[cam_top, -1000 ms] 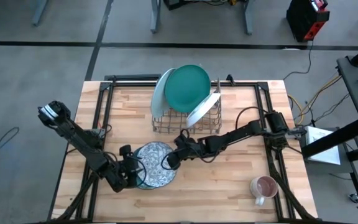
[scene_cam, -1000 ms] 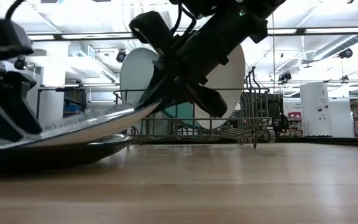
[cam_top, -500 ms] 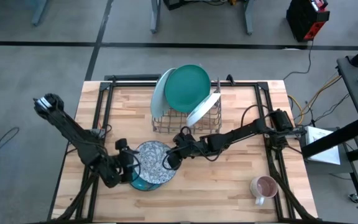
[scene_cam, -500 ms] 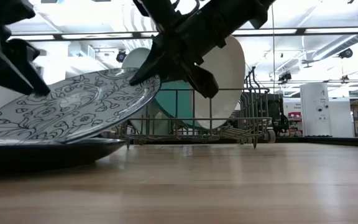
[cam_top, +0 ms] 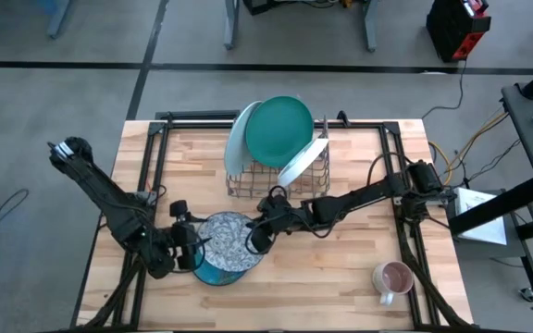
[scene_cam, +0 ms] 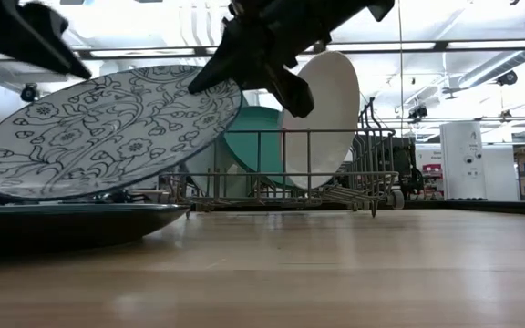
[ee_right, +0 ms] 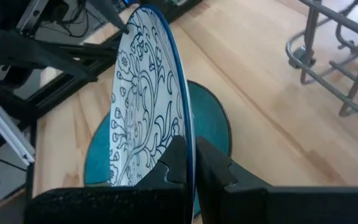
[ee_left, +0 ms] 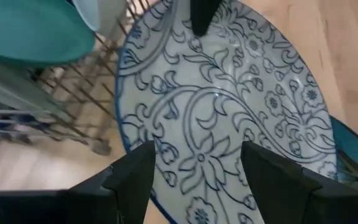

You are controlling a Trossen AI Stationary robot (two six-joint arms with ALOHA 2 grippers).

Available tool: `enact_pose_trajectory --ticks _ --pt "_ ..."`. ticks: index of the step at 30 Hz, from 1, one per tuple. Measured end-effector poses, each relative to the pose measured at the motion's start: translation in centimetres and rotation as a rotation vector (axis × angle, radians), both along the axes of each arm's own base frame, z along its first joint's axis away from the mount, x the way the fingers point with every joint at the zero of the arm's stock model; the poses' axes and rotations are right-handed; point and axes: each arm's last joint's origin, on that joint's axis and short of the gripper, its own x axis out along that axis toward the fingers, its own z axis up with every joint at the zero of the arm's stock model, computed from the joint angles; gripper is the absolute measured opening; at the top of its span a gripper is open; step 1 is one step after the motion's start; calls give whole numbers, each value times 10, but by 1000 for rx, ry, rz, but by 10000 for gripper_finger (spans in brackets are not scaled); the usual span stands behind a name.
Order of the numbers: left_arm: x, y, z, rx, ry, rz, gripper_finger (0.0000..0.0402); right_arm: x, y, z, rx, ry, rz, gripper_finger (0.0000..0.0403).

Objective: Sort dishes
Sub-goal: Put the white patterned plate into the dish rack

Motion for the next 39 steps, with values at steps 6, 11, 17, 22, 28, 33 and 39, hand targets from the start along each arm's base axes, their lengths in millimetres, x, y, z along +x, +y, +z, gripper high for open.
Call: enact_pose_trajectory --ticks 6,11,17,22,28,33,39 --pt "1 0 20 78 -31 -9 229 0 0 2 -23 -4 9 0" --pt "4 -3 41 117 -59 -18 229 -2 -1 8 -52 -23 12 0" --pt "4 -3 69 176 -56 -51 229 -18 -5 46 -109 -76 49 0" --pt "0 2 86 247 -70 -21 229 -44 -13 88 -189 -115 82 0" --pt "-5 12 97 419 -153 76 229 -84 -43 143 -341 -196 79 0" --pt "-11 19 100 512 -176 113 229 -116 -72 178 -560 -238 89 0" --pt "-15 24 101 538 -182 131 229 -140 -100 199 -841 -223 78 0"
